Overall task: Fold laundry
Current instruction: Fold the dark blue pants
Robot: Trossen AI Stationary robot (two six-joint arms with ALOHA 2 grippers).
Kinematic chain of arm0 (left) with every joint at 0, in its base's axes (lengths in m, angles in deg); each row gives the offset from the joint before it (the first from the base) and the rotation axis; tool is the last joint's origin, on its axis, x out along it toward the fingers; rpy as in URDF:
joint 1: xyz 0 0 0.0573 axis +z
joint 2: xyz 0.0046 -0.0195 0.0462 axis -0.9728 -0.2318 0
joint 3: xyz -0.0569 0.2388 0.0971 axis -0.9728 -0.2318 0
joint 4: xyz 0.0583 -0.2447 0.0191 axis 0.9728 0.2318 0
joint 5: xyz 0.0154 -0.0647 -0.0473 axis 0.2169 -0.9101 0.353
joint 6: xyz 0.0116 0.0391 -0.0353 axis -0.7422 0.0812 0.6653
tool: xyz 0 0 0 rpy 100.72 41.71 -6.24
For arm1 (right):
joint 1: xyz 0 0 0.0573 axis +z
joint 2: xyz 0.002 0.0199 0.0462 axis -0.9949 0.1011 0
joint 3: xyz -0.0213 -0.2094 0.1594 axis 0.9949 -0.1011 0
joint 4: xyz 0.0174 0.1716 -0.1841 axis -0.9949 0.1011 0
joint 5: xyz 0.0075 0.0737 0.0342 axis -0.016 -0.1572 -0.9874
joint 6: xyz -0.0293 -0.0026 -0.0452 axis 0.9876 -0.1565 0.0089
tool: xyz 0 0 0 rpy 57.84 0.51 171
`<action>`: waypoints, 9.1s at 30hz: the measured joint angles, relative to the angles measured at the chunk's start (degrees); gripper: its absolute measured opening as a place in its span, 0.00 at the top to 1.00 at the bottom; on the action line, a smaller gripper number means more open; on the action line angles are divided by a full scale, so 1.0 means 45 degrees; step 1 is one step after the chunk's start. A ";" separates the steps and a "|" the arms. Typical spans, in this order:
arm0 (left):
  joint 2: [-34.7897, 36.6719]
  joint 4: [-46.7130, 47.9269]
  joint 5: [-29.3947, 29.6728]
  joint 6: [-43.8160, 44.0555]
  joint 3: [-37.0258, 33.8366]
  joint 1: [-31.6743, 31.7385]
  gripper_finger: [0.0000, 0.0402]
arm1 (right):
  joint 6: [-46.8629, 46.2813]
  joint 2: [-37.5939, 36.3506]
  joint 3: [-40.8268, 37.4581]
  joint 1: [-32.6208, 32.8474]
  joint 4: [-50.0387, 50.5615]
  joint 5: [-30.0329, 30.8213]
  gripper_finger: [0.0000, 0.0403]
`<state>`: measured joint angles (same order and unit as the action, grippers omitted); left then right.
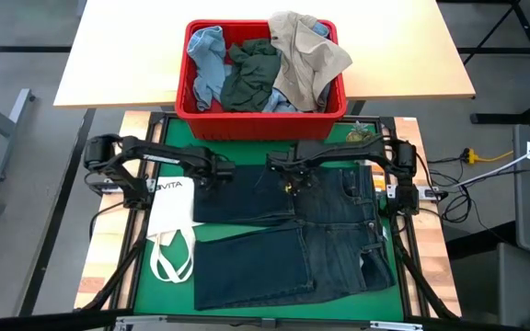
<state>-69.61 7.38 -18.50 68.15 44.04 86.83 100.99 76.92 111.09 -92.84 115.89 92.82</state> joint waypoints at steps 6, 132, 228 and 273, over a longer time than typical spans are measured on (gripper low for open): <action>0.0758 -0.0276 -0.0230 0.0155 0.0014 -0.0063 0.62 | 0.0006 -0.0022 0.0682 -0.0005 -0.1098 0.0186 0.56; 0.3671 0.0900 -0.1601 0.5390 -0.1240 -0.1192 0.62 | -0.3551 -0.7456 -0.3578 -0.0082 0.0719 0.1083 0.56; 0.4965 -1.7092 -0.2718 0.5498 -0.2498 -0.1132 1.00 | -0.6164 -1.3049 -0.9285 -0.0082 -0.5022 0.1076 0.56; -0.7679 -2.1161 -0.4435 0.1694 0.8303 -0.1221 0.98 | -0.6596 -1.3658 -0.4551 -0.0087 -0.0603 0.2764 0.56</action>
<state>-104.17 -87.84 -38.46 75.77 81.40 81.34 71.31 15.46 90.61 -93.23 113.17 105.26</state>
